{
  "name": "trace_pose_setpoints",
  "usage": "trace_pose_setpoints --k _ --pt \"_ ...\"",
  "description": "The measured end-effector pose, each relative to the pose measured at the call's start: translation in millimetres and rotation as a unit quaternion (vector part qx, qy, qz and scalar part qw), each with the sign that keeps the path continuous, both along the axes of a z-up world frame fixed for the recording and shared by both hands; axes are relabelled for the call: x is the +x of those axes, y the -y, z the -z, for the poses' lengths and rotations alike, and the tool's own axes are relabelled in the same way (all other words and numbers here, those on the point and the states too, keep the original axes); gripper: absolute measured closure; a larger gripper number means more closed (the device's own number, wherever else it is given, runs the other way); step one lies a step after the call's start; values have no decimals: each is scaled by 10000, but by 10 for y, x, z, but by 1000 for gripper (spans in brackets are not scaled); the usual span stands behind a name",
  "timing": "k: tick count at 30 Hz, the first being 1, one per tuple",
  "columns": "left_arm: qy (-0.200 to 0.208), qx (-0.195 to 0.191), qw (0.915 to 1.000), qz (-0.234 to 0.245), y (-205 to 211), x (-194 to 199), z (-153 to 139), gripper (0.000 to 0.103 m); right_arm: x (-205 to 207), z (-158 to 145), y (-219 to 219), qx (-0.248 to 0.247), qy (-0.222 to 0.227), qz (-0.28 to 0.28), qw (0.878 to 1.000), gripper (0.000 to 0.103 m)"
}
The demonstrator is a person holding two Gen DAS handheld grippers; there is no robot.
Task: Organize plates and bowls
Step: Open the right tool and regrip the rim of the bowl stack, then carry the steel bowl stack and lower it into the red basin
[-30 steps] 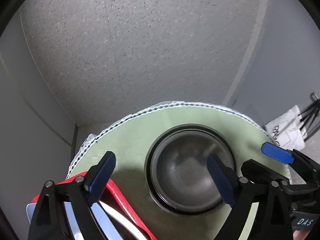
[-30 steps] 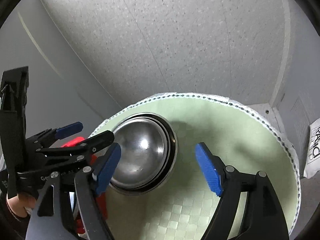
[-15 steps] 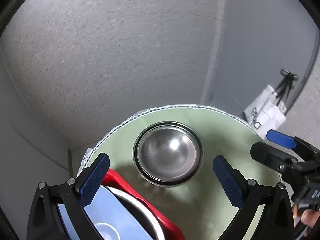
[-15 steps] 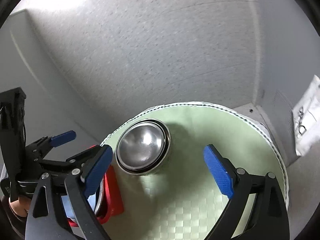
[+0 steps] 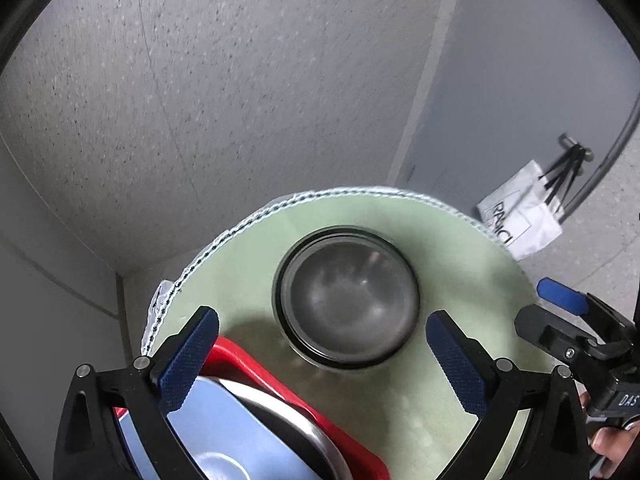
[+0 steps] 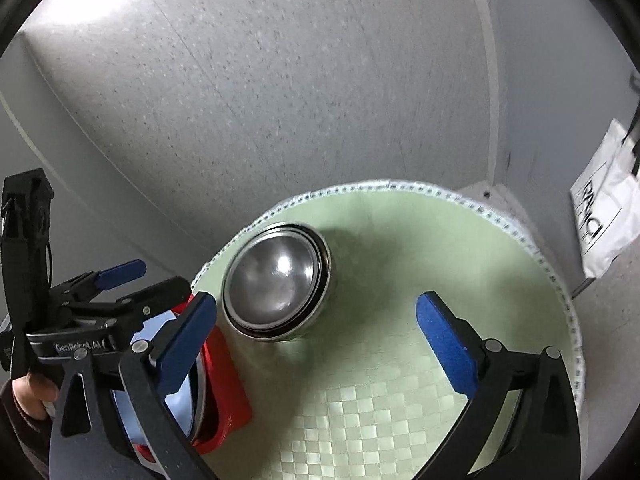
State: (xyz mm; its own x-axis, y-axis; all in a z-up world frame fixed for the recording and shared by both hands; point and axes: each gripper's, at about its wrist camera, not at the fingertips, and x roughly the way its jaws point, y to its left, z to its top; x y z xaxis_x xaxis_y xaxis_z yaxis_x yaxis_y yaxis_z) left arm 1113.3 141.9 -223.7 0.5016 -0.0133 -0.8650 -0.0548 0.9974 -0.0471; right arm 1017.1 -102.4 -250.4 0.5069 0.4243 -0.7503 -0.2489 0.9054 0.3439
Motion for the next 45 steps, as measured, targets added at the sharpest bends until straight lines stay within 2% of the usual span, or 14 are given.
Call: trace_pose_setpoints --k 8,12,17,19,22,23,25,26,30,35,41,45 --pt "-536 64 9979 -353 -231 466 392 1 451 530 -106 18 -604 -92 9981 2" --pt "-924 185 9947 -400 -250 688 638 1 644 823 -174 -46 -927 -154 9956 2" --pt "-1202 175 9916 -435 -211 882 875 3 773 1103 -243 0 -1224 -298 9920 2" --pt "-1307 142 9905 -413 -199 914 969 13 782 1179 -277 88 -1300 -371 9908 3" --pt "-1339 112 9906 -267 -154 973 1035 38 809 1250 -287 245 -1385 -453 9890 16" --pt "-1304 126 9911 -233 -140 960 1045 42 807 1256 -293 248 -1362 -487 9892 28" --pt "-1231 -75 9923 -114 -113 970 1038 60 804 1291 -298 715 -1500 -677 9838 49" --pt "-1214 -103 9925 -132 -100 966 1021 61 796 1303 -303 776 -1550 -696 9824 49" --pt "-1143 16 9933 -161 -35 927 1006 62 779 1279 -263 741 -1538 -620 9834 50" --pt "-815 -114 9965 -124 -1 612 725 64 721 1147 -96 987 -1419 -513 9836 53" --pt "-198 -294 9994 29 46 155 180 64 433 617 33 1055 -889 -393 9897 53" --pt "89 -372 9992 147 -8 -230 -159 64 91 206 -15 1022 -482 -331 9930 53"
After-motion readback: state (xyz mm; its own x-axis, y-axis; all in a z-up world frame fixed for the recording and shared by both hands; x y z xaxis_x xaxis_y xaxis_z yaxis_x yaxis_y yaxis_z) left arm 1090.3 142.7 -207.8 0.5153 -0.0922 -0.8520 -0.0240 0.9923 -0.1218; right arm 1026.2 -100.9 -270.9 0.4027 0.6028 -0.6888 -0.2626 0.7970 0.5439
